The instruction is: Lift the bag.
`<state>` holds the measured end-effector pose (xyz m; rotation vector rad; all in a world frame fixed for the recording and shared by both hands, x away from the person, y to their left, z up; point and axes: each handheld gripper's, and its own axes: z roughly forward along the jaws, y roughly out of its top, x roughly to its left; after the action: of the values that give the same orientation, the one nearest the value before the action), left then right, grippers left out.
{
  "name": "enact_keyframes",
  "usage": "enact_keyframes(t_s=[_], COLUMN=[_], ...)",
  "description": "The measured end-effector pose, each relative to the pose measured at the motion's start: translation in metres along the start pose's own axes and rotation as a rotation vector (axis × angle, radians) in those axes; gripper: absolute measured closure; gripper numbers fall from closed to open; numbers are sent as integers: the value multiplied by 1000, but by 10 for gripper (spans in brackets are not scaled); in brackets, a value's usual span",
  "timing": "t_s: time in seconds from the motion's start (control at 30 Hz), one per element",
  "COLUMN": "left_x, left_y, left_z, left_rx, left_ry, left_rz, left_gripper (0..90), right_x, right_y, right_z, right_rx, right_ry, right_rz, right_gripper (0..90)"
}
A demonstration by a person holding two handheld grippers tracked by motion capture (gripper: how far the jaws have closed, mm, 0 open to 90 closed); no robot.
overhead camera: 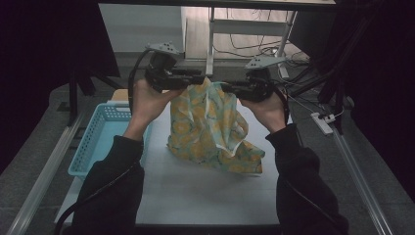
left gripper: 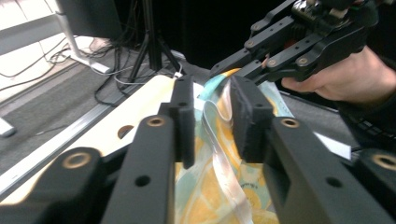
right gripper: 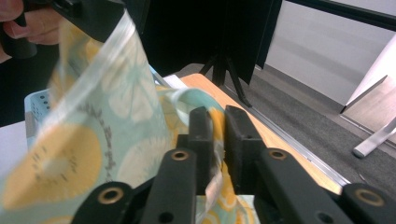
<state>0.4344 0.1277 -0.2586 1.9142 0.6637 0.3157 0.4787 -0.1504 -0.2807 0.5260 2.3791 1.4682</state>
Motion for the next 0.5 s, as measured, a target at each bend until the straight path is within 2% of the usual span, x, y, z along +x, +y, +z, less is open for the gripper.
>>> enact_keyframes(t_s=[0.13,0.5], left_x=[-1,-6], left_y=[-7,-33], left_z=[-2,-5], left_rx=[12,33], left_ry=[6,17], left_rz=[13,31], left_gripper=[546,291], right_x=[1,5], right_y=[-2,-15], right_z=[0,1], right_rx=[-2,15], right_ry=[0,-19], right_rz=[9,28], right_gripper=[730,558])
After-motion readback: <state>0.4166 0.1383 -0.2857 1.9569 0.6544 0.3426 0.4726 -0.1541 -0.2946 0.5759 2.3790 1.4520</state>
